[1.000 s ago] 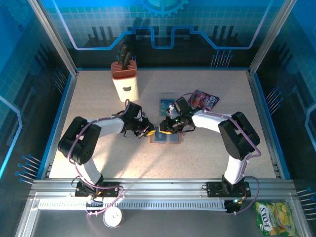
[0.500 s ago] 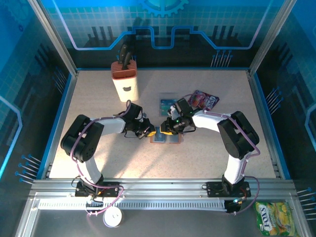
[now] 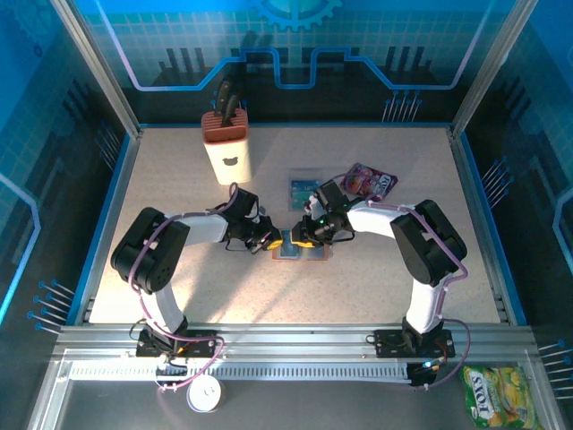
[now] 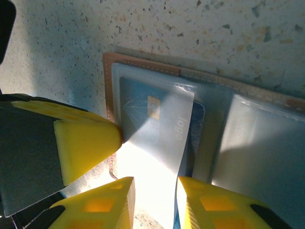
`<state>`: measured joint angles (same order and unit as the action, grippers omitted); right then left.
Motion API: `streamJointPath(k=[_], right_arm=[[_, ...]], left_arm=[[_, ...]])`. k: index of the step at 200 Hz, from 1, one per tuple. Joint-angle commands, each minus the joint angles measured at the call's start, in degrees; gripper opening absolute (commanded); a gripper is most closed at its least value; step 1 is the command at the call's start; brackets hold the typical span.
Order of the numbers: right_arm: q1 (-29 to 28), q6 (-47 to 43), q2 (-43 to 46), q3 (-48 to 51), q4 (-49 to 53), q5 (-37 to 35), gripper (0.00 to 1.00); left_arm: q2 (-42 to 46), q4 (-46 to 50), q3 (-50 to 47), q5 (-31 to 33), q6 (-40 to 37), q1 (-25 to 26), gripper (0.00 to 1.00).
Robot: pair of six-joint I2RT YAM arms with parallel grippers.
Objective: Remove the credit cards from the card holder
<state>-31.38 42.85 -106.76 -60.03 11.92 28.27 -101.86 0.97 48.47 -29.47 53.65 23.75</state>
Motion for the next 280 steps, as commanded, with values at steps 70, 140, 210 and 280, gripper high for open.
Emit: streamJointPath(k=[70, 140, 210, 280], right_arm=[[0.40, 0.12, -2.16, 0.13, -0.86, 1.28, 0.28], [-0.04, 0.04, -2.92, -0.12, -0.86, 1.25, 0.25], [-0.09, 0.63, -2.91, 0.13, -2.55, 2.65, 0.18], [-0.09, -2.09, -2.22, -0.90, 3.59, -2.06, 0.28]], left_arm=[[-1.26, 1.36, -1.22, -0.34, -1.42, 0.25, 0.08], [-1.33, 1.14, -1.31, -0.40, -1.31, 0.24, 0.08], [-1.53, 0.96, -1.31, -0.43, -1.25, 0.24, 0.08], [-1.74, 0.96, -1.35, -0.46, -1.25, 0.20, 0.08]])
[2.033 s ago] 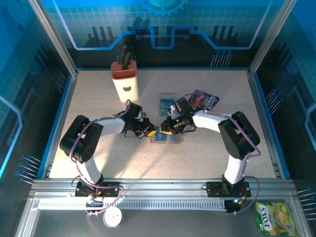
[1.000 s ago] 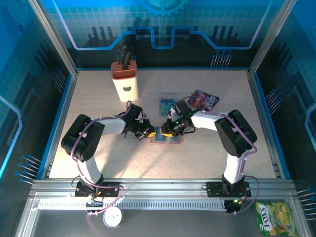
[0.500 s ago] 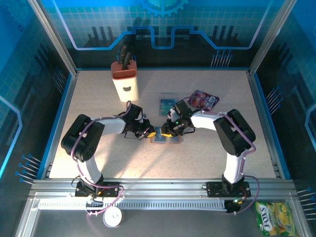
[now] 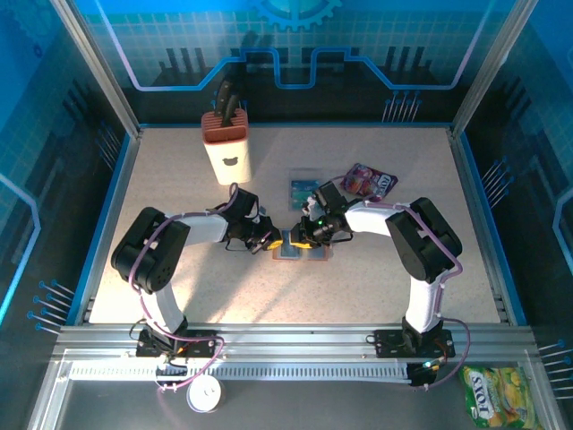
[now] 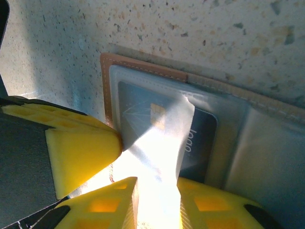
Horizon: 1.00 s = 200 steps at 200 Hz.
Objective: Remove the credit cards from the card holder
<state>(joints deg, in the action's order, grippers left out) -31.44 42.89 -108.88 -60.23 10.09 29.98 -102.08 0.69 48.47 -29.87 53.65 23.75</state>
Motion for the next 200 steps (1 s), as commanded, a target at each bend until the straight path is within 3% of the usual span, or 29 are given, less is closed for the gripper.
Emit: streamJointPath(k=[1, 65, 200], right_arm=[[-0.02, -2.25, -0.06, -0.74, 5.58, -3.95, 0.28], [-0.34, -5.45, 1.72, -3.12, 12.07, -8.69, 0.29], [-0.73, -4.59, 2.01, -3.50, 11.21, -6.93, 0.29]], left_arm=[[-1.49, 1.25, -1.35, -0.09, -1.26, 0.18, 0.08], [-1.58, 1.12, -1.21, -0.02, -1.21, 0.23, 0.08], [1.78, 4.36, 2.09, -0.24, -1.96, 0.25, 0.09]])
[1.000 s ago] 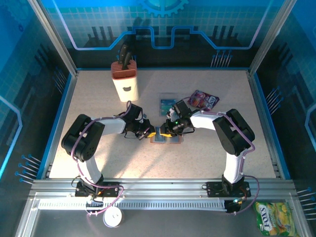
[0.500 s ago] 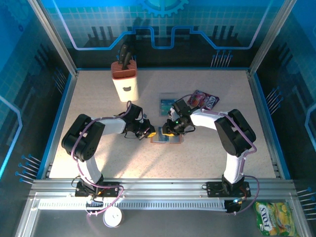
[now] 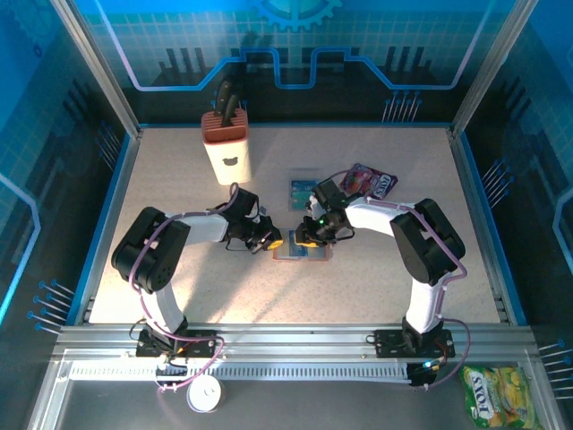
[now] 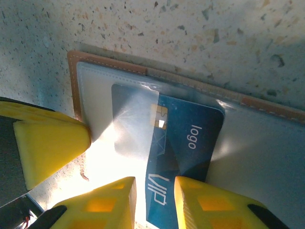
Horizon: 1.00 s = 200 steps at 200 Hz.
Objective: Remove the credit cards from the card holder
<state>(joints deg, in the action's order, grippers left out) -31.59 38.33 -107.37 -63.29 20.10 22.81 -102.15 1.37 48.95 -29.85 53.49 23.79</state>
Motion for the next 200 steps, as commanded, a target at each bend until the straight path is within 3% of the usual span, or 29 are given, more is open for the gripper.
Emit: streamJointPath(k=[1, 200], right_arm=[[-0.57, -0.01, 0.50, -0.39, 1.14, 0.32, 0.29], [-0.93, 1.30, 0.31, 0.88, -1.27, 2.59, 0.29]], left_arm=[[1.90, 3.75, 1.64, -0.28, -1.81, 0.20, 0.09], [1.45, 6.19, 4.31, -0.37, -2.61, 1.35, 0.09]])
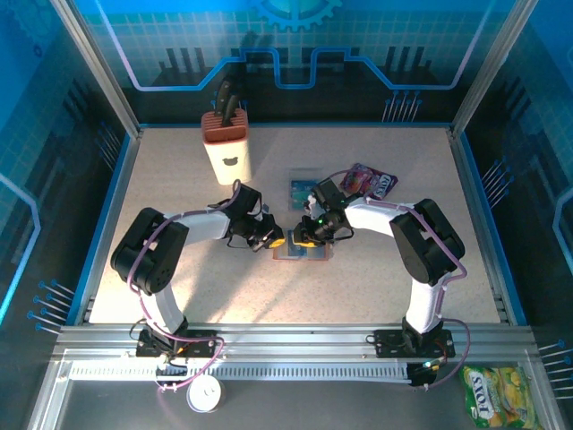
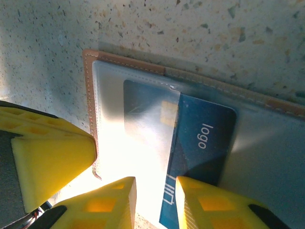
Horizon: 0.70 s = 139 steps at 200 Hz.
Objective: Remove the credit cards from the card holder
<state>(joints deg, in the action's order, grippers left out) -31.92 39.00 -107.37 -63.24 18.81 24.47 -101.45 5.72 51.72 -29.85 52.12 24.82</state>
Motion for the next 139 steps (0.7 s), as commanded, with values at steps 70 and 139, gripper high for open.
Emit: streamJointPath(k=[70, 139], right_arm=[[-0.82, 1.30, 0.41, 1.80, -1.10, 1.37, 0.29], [-0.95, 1.77, 1.01, 1.80, -2.13, 2.78, 0.29]], left_arm=[[-0.31, 1.35, 1.54, -0.40, -1.10, 0.89, 0.08], [-1.62, 0.71, 1.54, -0.64, -1.01, 1.10, 0.08]])
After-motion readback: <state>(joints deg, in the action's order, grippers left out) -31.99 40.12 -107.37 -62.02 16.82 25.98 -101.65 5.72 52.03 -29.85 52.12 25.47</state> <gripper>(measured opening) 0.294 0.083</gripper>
